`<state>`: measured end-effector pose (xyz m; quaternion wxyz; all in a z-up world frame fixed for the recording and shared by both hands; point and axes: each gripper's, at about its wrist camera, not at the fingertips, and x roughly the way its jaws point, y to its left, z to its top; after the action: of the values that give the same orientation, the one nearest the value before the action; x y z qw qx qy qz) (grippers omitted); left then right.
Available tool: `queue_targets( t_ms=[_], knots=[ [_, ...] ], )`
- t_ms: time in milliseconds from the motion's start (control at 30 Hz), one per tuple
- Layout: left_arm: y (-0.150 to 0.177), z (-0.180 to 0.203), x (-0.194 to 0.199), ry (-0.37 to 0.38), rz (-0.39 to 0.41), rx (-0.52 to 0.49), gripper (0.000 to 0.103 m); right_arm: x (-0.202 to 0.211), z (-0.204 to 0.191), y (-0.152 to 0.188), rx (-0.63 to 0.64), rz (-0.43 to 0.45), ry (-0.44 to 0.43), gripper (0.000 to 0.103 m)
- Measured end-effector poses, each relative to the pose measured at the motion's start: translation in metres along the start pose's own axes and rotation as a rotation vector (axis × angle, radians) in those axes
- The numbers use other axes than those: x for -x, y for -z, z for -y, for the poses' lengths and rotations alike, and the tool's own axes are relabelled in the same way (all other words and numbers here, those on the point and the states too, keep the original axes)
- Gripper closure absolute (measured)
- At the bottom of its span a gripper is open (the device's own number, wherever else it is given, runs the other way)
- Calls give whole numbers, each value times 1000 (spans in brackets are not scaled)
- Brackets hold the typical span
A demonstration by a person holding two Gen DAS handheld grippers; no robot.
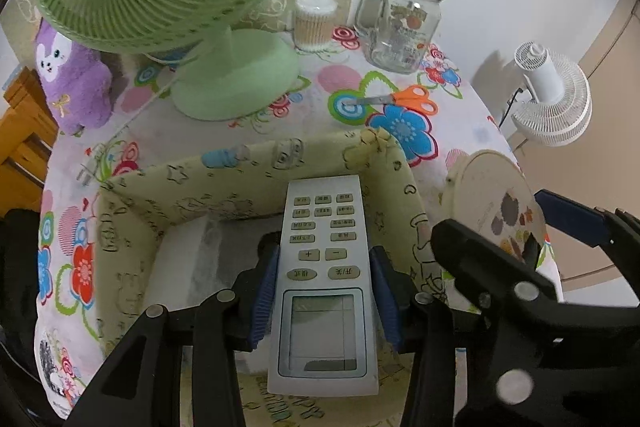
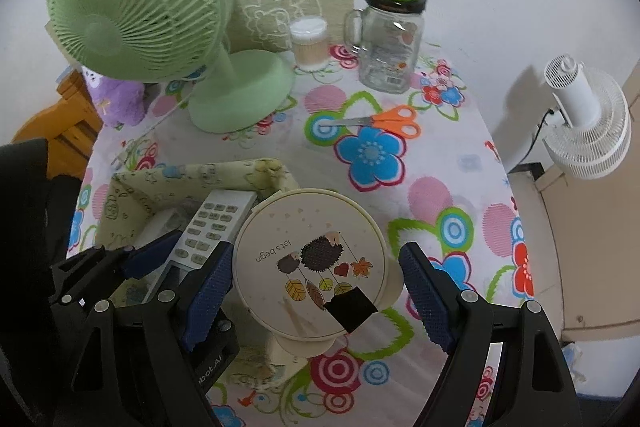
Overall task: Organize rigid objects
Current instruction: 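Open the left tool over the box to drop the remote while the right tool holds the lid, then lower the beige lid into the box and open the right tool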
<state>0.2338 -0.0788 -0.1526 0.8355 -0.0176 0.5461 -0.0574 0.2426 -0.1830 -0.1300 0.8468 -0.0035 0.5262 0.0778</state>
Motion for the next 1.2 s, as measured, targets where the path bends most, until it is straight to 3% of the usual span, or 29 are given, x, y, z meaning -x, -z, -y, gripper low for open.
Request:
queue_targets(
  t_ms=[167, 233, 300, 600, 1200],
  knots=[
    [1, 7, -2, 12, 26, -14, 57, -4, 9, 1, -17, -9, 7, 18],
    [-1, 9, 3, 18, 33, -26, 38, -4, 10, 1, -21, -10, 7, 18],
    [0, 9, 8, -13, 46, -47, 28, -2, 10, 1, -25, -7, 1, 18],
    [14, -9, 19, -56, 0, -63, 14, 5, -5, 2, 3, 9, -7, 19],
    [34, -63, 39, -159, -6, 8, 7, -8, -74, 4, 130, -9, -53, 18]
  ],
)
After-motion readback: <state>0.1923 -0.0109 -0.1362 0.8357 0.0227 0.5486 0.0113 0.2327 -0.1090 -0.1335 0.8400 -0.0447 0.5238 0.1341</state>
